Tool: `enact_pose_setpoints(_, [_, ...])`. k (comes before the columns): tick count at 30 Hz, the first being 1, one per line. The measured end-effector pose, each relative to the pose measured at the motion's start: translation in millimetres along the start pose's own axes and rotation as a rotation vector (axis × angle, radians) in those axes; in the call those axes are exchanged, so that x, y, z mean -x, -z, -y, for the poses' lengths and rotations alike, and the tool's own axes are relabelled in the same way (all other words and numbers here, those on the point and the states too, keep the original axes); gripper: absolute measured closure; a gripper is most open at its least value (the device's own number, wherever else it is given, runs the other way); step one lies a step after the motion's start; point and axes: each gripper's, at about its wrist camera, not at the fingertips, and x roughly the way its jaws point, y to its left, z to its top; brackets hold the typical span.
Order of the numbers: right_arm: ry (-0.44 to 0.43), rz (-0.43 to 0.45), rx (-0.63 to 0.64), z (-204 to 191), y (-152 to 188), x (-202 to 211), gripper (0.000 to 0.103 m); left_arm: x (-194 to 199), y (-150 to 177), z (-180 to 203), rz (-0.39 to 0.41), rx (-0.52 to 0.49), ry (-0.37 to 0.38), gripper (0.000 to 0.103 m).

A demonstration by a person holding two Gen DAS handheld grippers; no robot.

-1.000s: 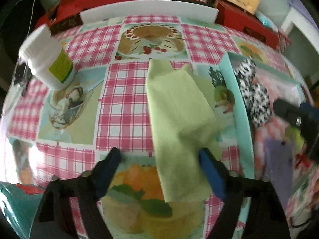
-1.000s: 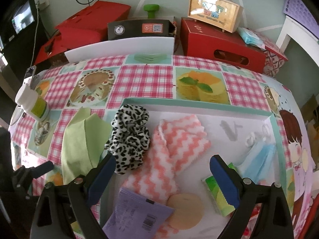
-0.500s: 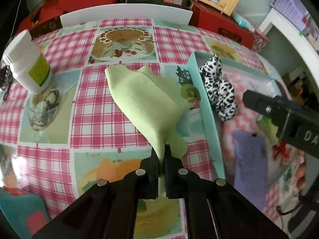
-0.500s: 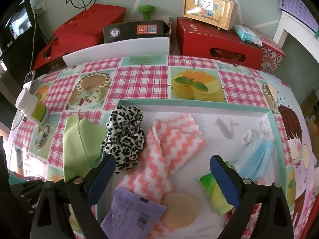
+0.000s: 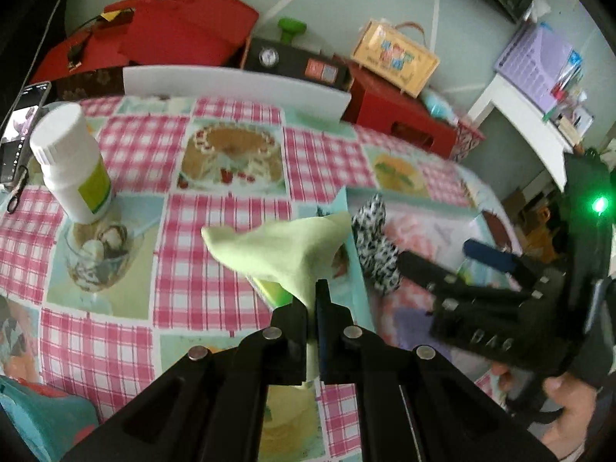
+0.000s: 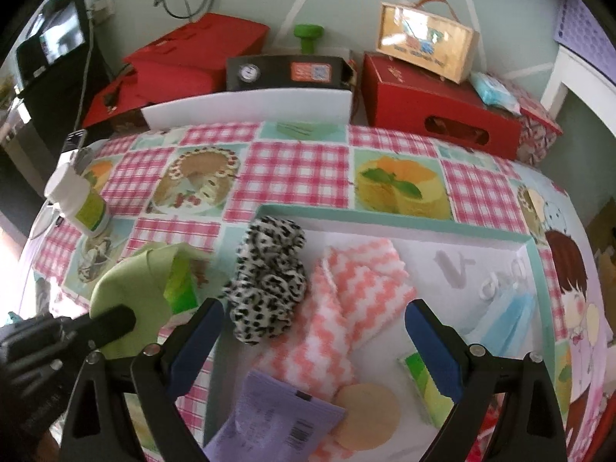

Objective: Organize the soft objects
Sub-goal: 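Close the left gripper on the green cloth and lift it, then close the right gripper on the green tissue pack while the left gripper holds the cloth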

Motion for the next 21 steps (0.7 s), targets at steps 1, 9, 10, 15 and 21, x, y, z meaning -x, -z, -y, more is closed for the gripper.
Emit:
enact_pose_setpoints(1, [-0.008, 0.013, 0.009, -4, 0, 2, 0.006, 3, -1, -1, 0.012, 0.004, -0.001, 0.1])
enact_pose_setpoints(9, [-0.083, 0.072, 0.098, -39, -1, 8, 0.006, 33, -11, -36, 0.119, 0.113, -0.065, 0.1])
enact_pose_setpoints(10, [-0.094, 0.068, 0.108, -43, -1, 7, 0.006, 36, -11, -40, 0.125, 0.124, -0.074, 0.1])
enact_pose_setpoints(15, [-0.12, 0.044, 0.171, -71, 3, -3, 0.006, 45, -10, -59, 0.145, 0.185, -0.096, 0.1])
enact_pose_setpoints(21, [-0.155, 0.02, 0.246, -99, 8, -13, 0.007, 46, -9, -64, 0.14, 0.195, -0.102, 0.1])
